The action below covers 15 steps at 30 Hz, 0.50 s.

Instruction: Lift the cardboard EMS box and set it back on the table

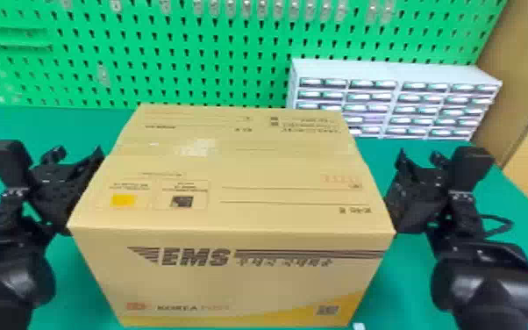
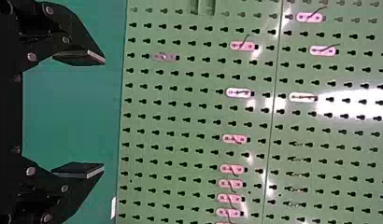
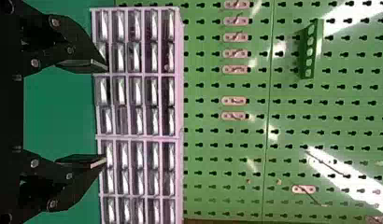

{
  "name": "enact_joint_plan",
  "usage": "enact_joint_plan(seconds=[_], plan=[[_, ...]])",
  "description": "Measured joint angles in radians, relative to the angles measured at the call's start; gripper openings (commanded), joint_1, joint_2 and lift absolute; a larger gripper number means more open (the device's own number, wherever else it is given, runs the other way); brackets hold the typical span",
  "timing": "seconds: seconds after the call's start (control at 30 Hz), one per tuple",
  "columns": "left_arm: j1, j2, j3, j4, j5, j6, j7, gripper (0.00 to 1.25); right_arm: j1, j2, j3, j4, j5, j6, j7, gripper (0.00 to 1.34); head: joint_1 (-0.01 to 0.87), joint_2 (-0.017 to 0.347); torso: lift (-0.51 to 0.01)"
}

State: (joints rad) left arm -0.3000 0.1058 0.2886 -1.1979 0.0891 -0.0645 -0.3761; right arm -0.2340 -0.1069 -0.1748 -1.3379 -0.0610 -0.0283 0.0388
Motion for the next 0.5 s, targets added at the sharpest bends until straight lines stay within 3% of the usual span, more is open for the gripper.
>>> enact_joint_plan(seconds=[0.27,0.5], plan=[[0.001,0.000,0.006,-0.007,-0.001,0.000,0.000,0.81,0.003,0.036,-0.035,-0.022,0.039,0.011,0.000,0.80,0.678,-0.017,-0.098],[0.001,0.000,0.004,-0.008,-0.001,0.000,0.000,0.81,0.001,0.042,-0.038,-0.024,0.056,0.011,0.000,0.80,0.678,-0.017,-0.098]])
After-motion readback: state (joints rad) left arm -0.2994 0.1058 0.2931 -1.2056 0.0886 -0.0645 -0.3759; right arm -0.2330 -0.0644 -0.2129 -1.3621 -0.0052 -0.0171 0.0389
